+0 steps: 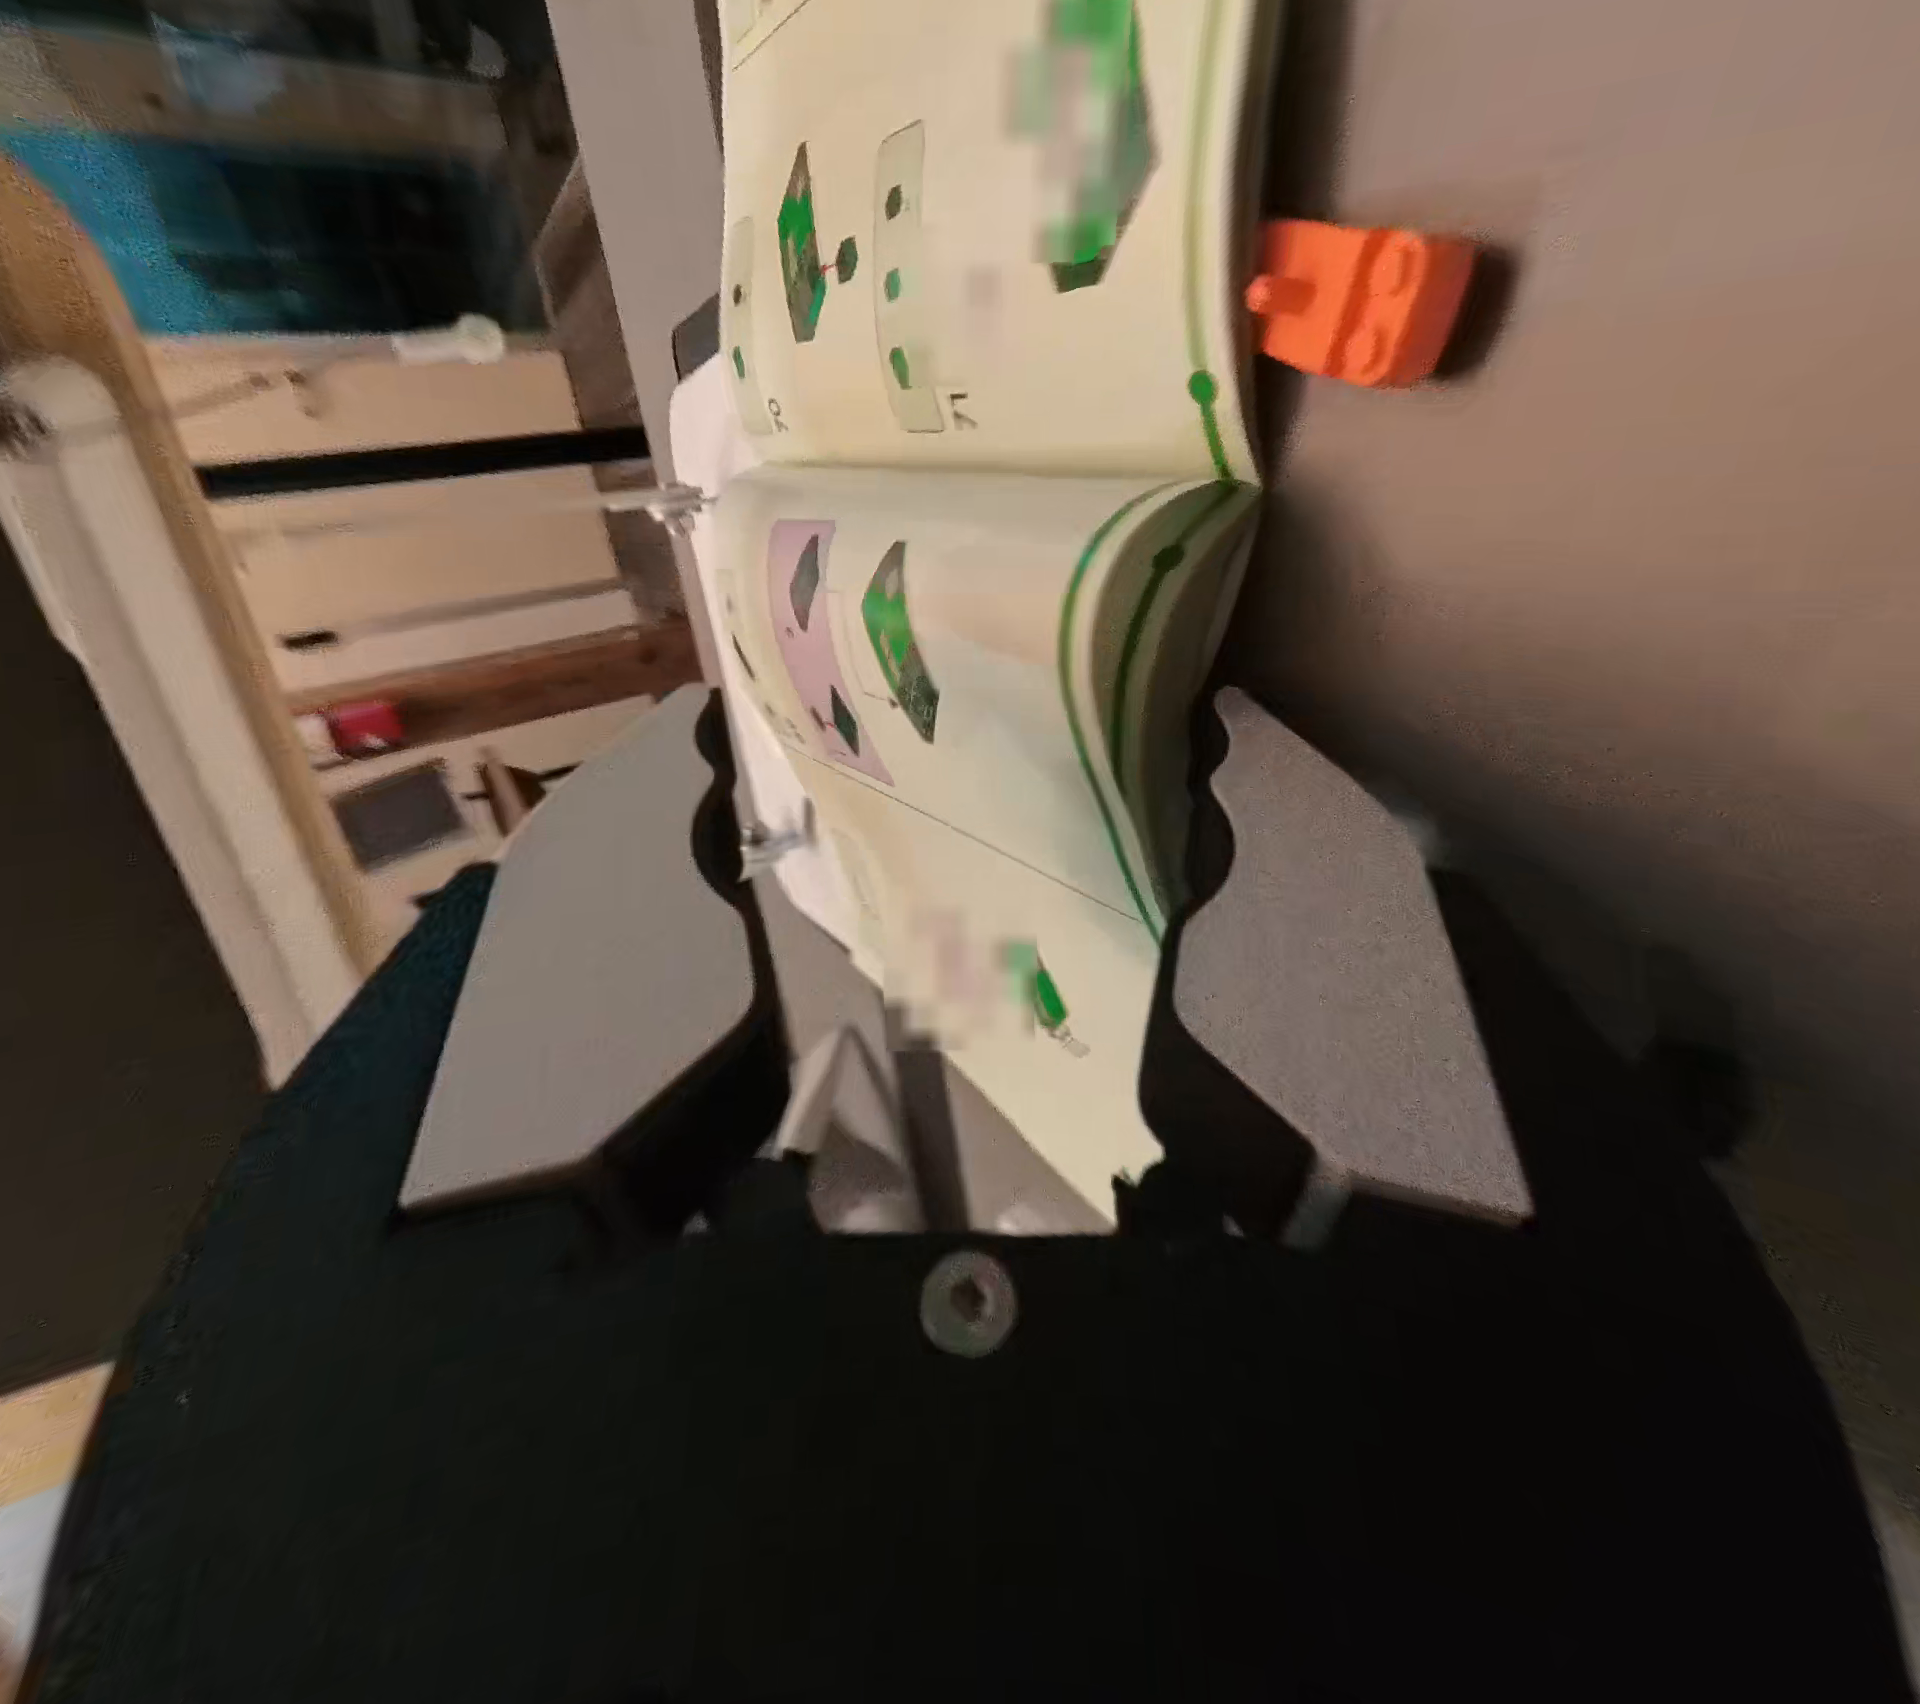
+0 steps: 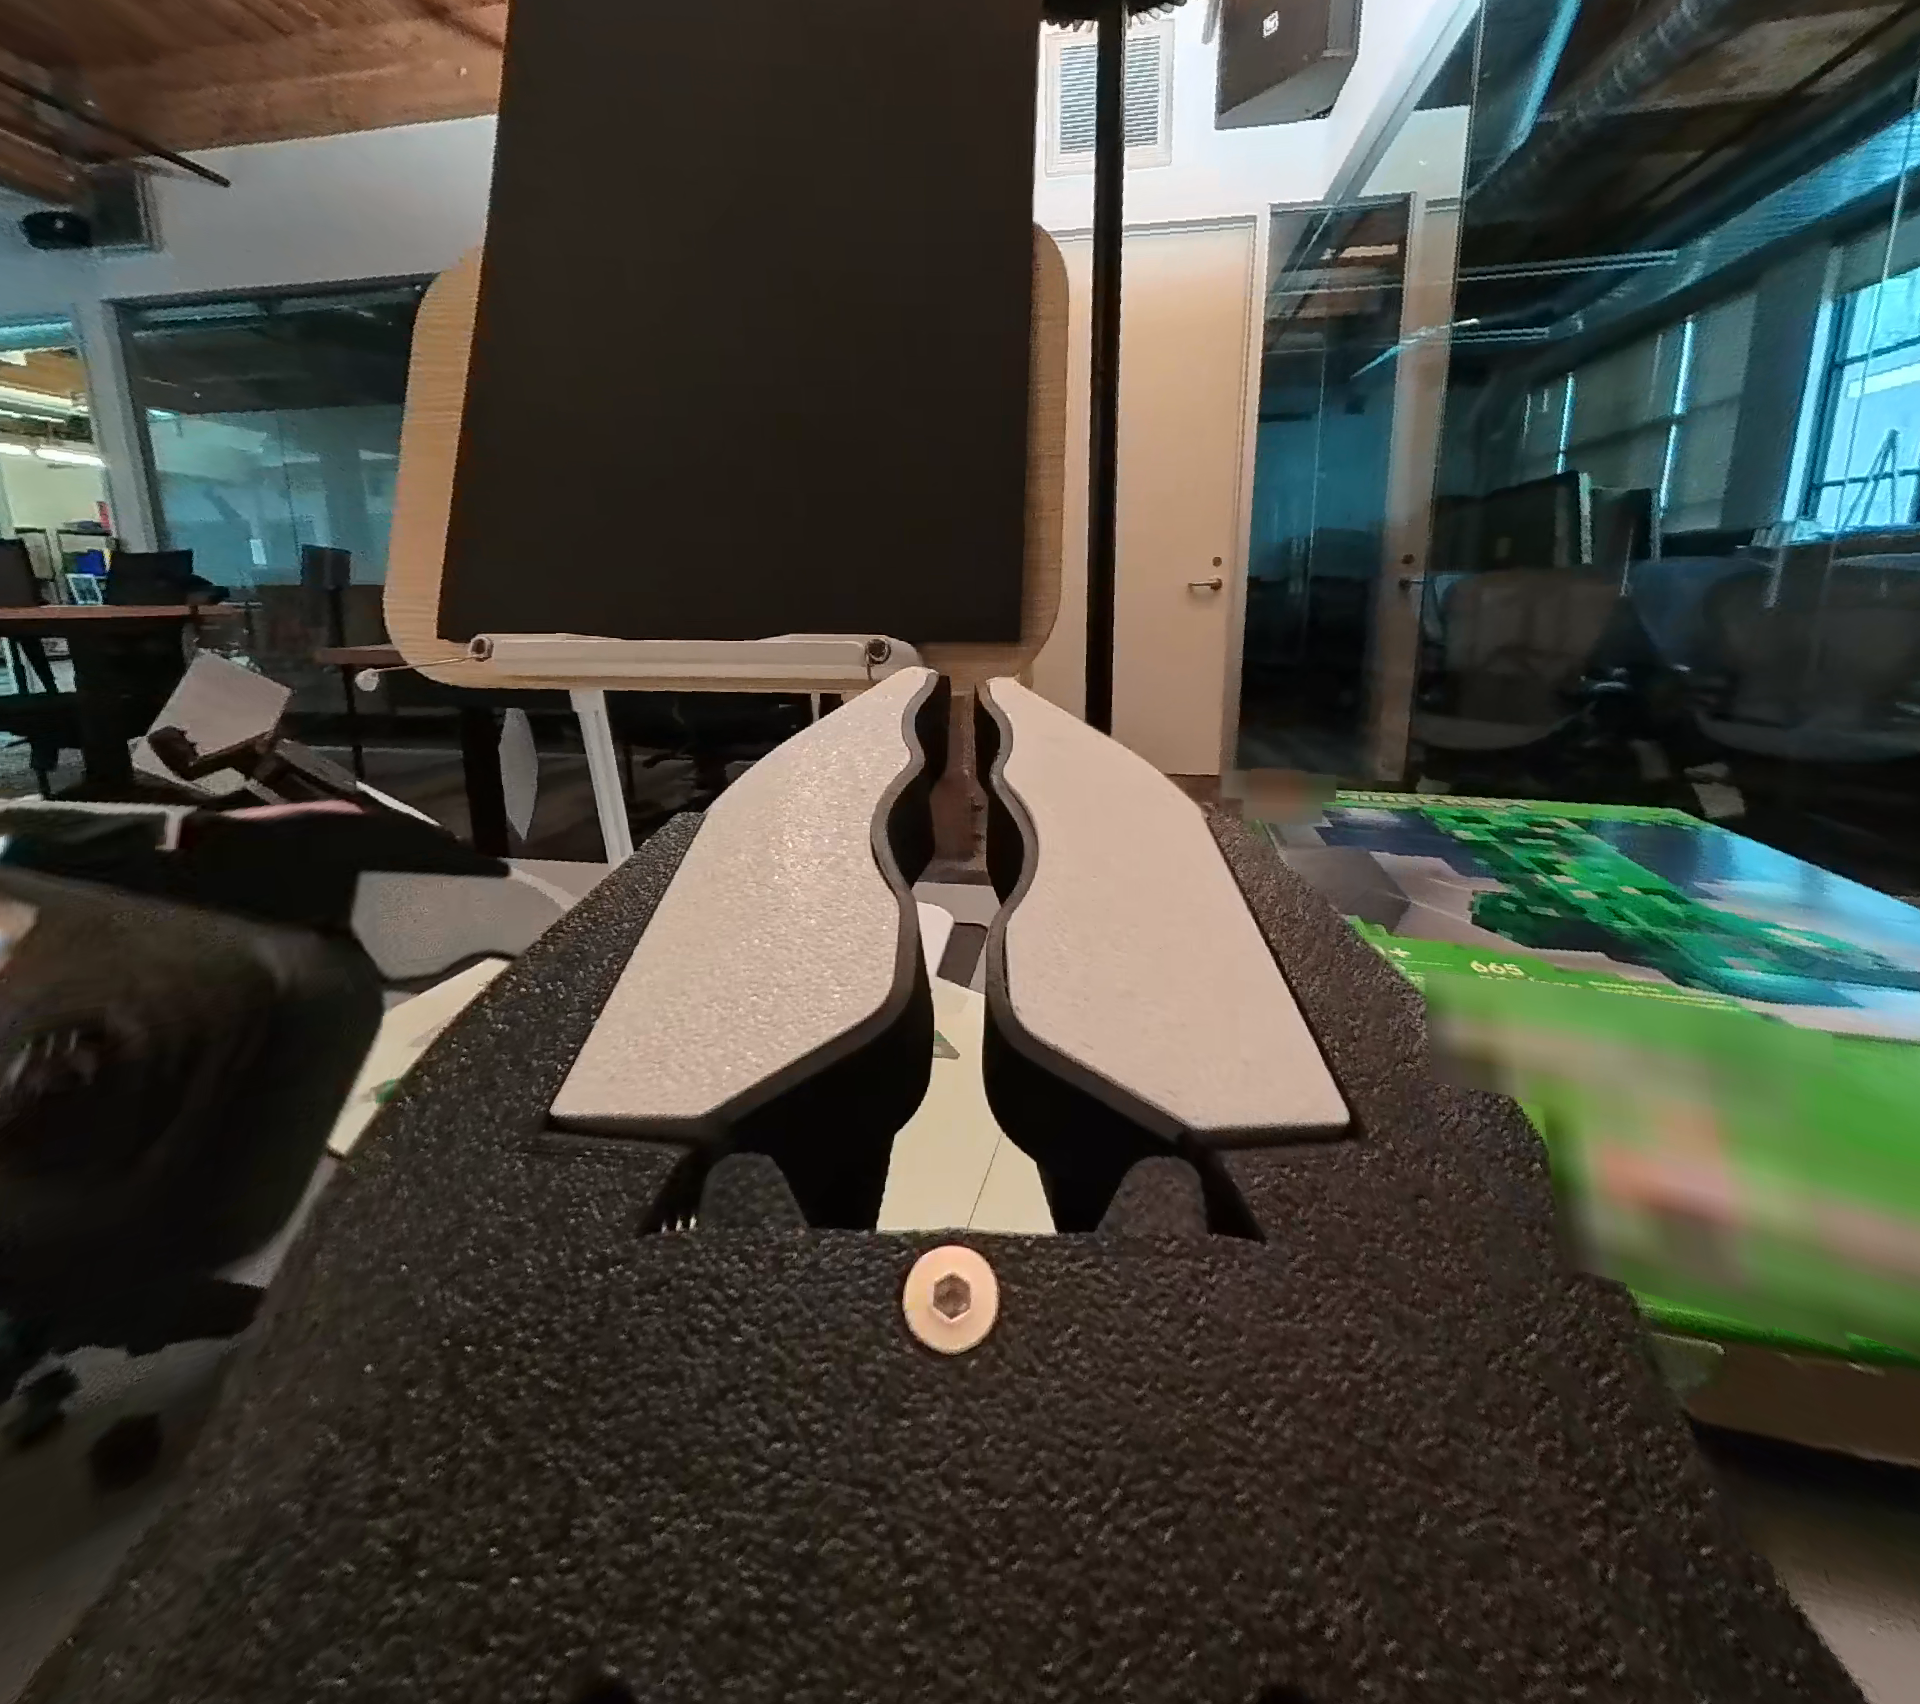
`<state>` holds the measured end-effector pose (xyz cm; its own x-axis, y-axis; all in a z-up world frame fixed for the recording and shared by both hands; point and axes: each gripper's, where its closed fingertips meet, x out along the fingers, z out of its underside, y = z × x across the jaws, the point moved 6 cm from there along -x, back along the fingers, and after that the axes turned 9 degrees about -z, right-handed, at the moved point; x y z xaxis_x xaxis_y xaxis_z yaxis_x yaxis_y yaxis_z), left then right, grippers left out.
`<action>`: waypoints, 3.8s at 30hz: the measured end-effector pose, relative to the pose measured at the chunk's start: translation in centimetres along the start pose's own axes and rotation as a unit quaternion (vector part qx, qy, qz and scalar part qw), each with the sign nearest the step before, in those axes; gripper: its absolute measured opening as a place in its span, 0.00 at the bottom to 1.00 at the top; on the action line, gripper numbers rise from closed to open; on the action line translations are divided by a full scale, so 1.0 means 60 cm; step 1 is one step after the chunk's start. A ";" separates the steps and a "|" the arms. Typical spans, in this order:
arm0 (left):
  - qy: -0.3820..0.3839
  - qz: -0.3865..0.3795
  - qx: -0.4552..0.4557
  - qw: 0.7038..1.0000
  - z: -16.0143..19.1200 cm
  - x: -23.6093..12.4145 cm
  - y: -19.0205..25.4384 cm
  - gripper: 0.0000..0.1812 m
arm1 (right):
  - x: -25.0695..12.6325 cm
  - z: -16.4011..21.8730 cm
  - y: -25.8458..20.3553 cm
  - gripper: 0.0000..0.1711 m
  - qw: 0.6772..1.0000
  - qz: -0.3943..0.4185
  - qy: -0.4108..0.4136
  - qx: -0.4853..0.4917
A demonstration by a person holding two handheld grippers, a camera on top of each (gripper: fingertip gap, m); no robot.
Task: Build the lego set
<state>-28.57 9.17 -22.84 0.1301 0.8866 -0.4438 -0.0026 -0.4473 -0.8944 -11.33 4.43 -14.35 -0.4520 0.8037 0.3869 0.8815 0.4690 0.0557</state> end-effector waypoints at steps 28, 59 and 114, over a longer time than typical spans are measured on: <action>-0.036 -0.217 -0.015 0.975 0.008 -0.010 -0.156 0.00 | 0.003 0.011 0.014 0.02 0.998 -0.019 -0.023 0.048; 0.096 -0.372 -0.101 0.917 0.008 -0.346 -0.394 0.00 | 0.008 -0.007 -0.105 0.47 0.789 -0.211 -0.002 0.577; 0.467 -0.051 -0.788 0.397 0.151 -0.428 -0.016 0.79 | 0.193 -0.639 -0.344 0.01 0.624 -0.566 -0.492 -0.218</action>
<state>-40.91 -12.09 -11.07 0.3636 0.8081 0.4635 0.5776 -0.5859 0.5684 -29.53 -9.99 24.25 -0.4947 -0.0158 -0.8689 -0.2227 0.9687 0.1092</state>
